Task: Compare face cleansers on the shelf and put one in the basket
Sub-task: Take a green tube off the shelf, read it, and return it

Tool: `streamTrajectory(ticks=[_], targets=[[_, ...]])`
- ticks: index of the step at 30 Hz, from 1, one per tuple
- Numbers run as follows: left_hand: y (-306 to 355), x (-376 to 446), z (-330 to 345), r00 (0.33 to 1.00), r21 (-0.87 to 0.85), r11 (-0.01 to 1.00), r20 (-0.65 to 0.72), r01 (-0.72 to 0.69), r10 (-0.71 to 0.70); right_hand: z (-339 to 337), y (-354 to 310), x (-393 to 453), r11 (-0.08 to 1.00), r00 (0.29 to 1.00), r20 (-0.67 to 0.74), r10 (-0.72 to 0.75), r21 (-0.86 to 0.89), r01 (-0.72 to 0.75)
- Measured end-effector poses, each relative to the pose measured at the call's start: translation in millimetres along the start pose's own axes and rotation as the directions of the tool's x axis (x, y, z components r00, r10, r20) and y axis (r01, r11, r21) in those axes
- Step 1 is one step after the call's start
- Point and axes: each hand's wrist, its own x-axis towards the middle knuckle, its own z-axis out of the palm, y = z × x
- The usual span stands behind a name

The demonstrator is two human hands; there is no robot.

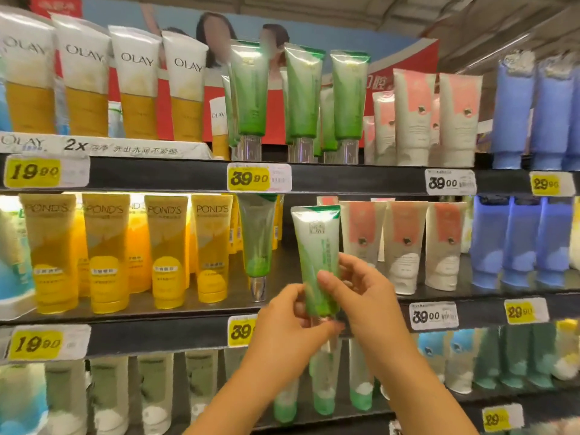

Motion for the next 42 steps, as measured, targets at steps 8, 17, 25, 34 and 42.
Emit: streamTrajectory(ticks=[8, 17, 25, 34, 42], targets=[[-13, 52, -8, 0.999, 0.017, 0.999, -0.03, -0.039, 0.04, -36, 28, 36, 0.887, 0.942, -0.286, -0.178, -0.46, 0.028], [-19, 81, 2, 0.98, 0.233, 0.972, -0.182, -0.036, 0.08, -37, 46, 53, 0.569, 0.937, -0.283, -0.204, -0.813, -0.121], [-31, 84, 10, 0.961, 0.325, 0.946, -0.258, -0.014, 0.103, -27, 55, 58, 0.47, 0.94, -0.301, -0.158, -0.86, -0.197], [-36, 82, 13, 0.949, 0.34, 0.941, -0.293, -0.006, 0.112, -27, 62, 55, 0.524, 0.932, -0.302, -0.199, -0.837, -0.159], [-35, 82, 14, 0.947, 0.355, 0.935, -0.301, 0.007, 0.107, -30, 59, 55, 0.539, 0.949, -0.259, -0.179, -0.833, -0.126]])
